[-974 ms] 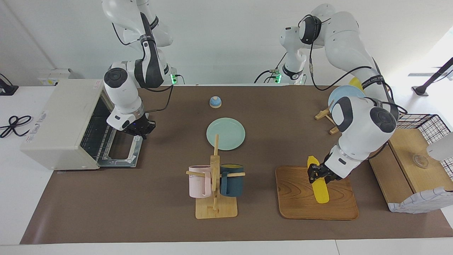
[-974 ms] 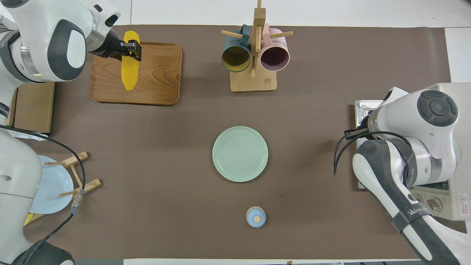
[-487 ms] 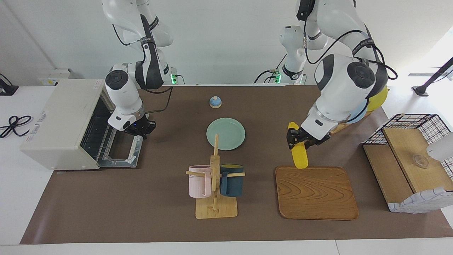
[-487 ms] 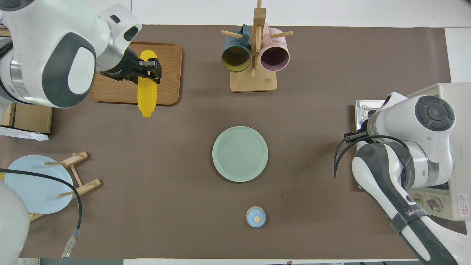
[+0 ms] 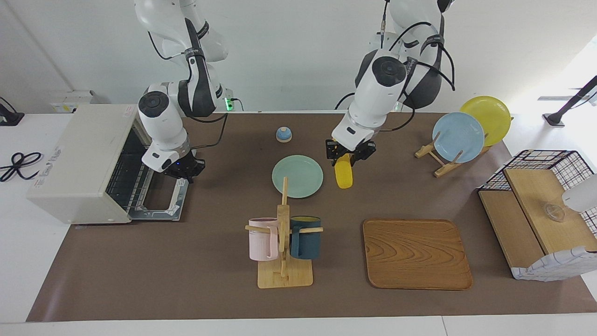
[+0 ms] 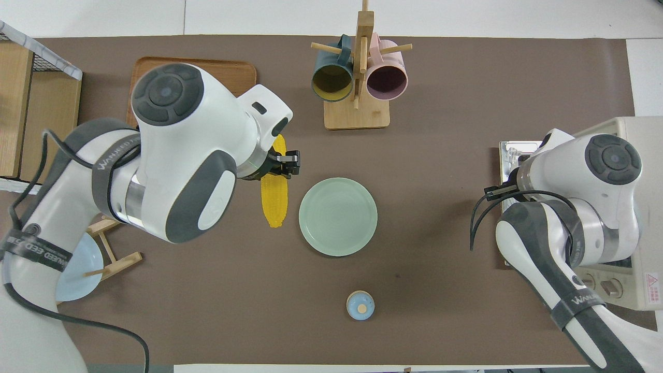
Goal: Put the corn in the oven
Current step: 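Carry the corn with the left gripper and lower it onto the green plate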
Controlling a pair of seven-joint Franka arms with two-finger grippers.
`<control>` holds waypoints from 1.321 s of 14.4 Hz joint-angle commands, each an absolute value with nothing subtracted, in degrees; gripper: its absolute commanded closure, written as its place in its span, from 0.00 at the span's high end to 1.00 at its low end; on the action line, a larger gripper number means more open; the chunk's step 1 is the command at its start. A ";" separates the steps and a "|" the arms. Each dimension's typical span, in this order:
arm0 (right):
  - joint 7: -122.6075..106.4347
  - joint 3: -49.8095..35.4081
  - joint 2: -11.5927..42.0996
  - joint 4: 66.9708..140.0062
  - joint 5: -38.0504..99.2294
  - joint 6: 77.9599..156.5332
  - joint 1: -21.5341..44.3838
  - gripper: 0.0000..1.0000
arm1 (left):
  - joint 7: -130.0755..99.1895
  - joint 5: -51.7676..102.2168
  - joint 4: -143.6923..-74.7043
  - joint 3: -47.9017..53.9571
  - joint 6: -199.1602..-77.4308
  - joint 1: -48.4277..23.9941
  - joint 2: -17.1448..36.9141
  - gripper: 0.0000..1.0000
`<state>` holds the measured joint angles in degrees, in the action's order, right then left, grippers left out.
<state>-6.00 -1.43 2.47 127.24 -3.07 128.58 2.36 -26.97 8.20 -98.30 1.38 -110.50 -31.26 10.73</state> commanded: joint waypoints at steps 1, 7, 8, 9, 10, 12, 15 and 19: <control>-5.36 -1.49 1.93 125.51 -2.55 125.78 2.46 0.02 | -28.92 8.61 -109.66 0.44 -119.59 -34.71 4.85 0.00; -2.29 -1.49 1.93 125.60 -2.55 125.68 4.04 0.22 | -31.29 8.61 -115.84 0.53 -129.11 -39.20 4.39 0.00; -2.20 -1.49 1.93 125.60 -2.55 125.68 4.22 0.29 | -31.99 8.61 -115.84 0.53 -129.29 -39.72 4.92 0.00; -2.11 -1.49 1.93 125.60 -2.55 125.68 4.22 0.37 | -32.78 8.61 -115.93 0.53 -130.24 -40.94 5.36 0.00; -2.11 -1.49 1.93 125.60 -2.55 125.68 4.31 0.50 | -32.78 8.61 -116.88 0.53 -132.34 -41.13 5.80 0.00; -2.11 -1.49 1.93 125.60 -2.55 125.68 5.09 0.67 | -32.87 8.61 -117.95 0.53 -134.90 -41.74 6.32 0.00; -1.32 -1.58 2.11 124.81 -2.46 125.60 5.89 0.66 | -34.89 8.61 -117.86 0.44 -139.64 -43.50 9.92 0.00; -1.23 -1.49 2.99 121.65 -0.53 121.64 7.12 0.76 | -35.68 8.61 -117.51 0.44 -142.73 -44.56 12.65 0.00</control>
<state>-2.00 -1.62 2.44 123.76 -2.15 123.93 6.73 -34.79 8.20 -117.27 1.40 -140.49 -43.37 12.10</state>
